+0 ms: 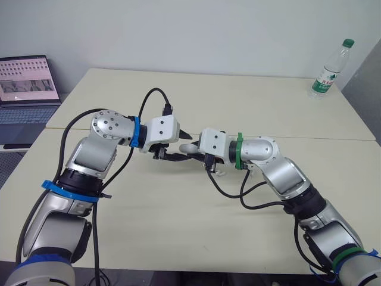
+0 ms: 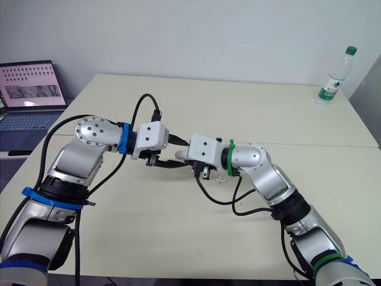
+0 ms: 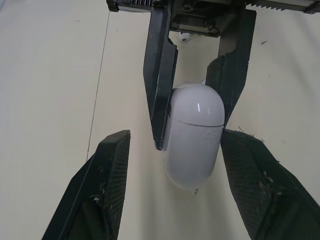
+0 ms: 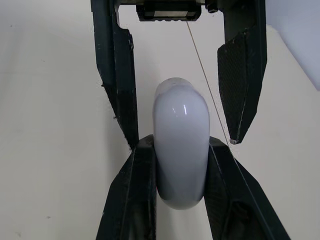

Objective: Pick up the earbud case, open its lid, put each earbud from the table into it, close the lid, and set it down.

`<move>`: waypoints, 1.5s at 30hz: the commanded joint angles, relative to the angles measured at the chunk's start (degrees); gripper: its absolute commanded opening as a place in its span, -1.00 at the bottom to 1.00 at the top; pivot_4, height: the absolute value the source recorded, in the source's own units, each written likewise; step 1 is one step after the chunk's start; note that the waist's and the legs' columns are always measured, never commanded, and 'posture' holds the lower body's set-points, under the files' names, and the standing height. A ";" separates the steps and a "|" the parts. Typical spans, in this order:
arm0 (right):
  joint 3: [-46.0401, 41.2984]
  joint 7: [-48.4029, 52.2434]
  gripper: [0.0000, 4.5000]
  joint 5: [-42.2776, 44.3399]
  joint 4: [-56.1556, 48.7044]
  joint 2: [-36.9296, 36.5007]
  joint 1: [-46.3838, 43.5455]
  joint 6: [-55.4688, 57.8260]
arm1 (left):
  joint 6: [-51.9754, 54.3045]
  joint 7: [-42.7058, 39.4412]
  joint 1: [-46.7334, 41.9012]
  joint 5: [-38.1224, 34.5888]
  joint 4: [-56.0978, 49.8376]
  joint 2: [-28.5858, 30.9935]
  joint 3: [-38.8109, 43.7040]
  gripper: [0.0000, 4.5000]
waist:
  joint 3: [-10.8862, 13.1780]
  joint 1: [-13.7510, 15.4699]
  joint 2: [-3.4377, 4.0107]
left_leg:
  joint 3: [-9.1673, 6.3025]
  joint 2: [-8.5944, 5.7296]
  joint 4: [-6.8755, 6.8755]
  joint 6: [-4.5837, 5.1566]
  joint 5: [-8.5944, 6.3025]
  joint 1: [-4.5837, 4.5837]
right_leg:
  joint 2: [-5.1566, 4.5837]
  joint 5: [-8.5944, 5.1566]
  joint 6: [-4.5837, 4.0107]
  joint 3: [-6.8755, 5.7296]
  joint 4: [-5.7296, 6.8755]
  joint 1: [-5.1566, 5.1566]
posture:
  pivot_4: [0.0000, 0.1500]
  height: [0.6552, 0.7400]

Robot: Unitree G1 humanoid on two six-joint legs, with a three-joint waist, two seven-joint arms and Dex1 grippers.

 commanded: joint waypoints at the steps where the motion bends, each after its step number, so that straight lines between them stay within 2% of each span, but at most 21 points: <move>1: -0.09 0.49 -0.58 -0.68 -1.06 0.32 -0.84 0.18 | -0.88 0.09 -2.02 0.60 -0.24 0.08 0.65 0.28 | 0.00 0.00 0.00 | 0.00 0.00 0.00 0.00 0.00 0.00 | 0.00 0.00 0.00 0.00 0.00 0.00 | 1.00 1.00; 31: -3.46 -0.48 -0.58 -1.06 5.90 -0.72 -1.21 -0.83 | -1.11 -1.68 -2.25 0.91 -0.10 1.12 1.01 0.28 | 0.00 -0.01 0.00 | 0.00 0.00 0.02 0.00 0.00 0.00 | -0.03 0.00 0.00 0.01 0.02 -0.01 | 1.00 1.00; 41: -2.93 0.71 -0.58 -0.89 2.82 0.31 -0.71 0.32 | -2.34 -0.15 -3.02 1.93 1.54 0.07 0.94 0.28 | 0.00 0.00 0.00 | 0.01 -0.01 0.04 0.00 0.00 0.00 | -0.04 0.00 0.00 0.01 0.04 0.00 | 1.00 1.00; 45: -2.48 0.87 -0.58 -0.80 1.24 1.31 -0.63 1.47 | -2.24 0.15 -3.32 2.00 1.72 -0.48 0.71 -0.10 | 0.00 0.01 0.00 | -0.03 -0.01 0.03 0.00 0.00 0.00 | -0.03 0.00 -0.01 -0.01 0.05 -0.01 | 1.00 1.00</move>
